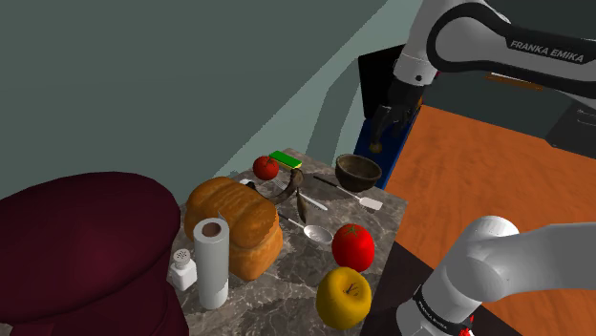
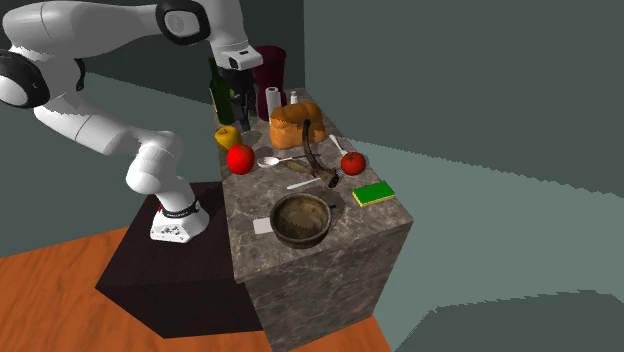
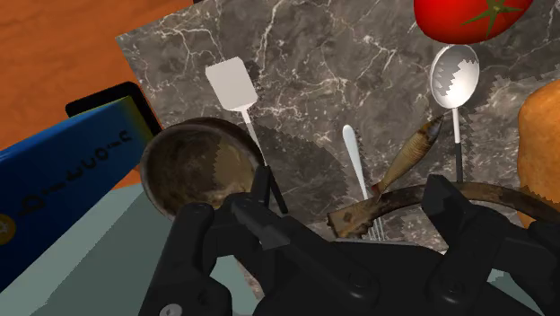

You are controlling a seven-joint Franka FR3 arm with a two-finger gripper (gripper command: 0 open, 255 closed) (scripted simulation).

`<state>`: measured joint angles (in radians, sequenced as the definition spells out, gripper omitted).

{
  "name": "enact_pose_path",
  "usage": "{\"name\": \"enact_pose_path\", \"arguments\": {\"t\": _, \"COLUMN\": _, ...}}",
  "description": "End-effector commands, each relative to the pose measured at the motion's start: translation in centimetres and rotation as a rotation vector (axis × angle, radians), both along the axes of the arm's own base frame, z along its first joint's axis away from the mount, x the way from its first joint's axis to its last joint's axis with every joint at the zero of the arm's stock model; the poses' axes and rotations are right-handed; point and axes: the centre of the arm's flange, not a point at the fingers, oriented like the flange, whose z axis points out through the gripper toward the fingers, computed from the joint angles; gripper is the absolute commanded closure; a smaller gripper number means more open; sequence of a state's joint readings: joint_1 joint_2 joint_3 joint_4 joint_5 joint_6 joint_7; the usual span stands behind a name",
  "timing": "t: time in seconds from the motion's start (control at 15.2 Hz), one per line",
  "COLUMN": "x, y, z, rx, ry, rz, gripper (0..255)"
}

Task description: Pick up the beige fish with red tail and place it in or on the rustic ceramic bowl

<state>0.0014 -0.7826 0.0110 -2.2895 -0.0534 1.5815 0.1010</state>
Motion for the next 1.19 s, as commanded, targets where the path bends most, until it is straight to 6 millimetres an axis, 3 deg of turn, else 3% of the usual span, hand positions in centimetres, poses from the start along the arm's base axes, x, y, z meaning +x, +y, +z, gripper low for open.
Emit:
{"name": "enact_pose_path", "arguments": {"t": 0.0, "x": 0.0, "y": 0.0, "z": 0.0, "rx": 0.000, "ry": 0.000, "rz": 0.000, "gripper": 0}}
{"name": "enact_pose_path", "arguments": {"t": 1.12, "x": 8.6, "y": 8.9, "z": -18.3, "rx": 0.064, "ry": -0.034, "rz": -0.344, "gripper": 0}}
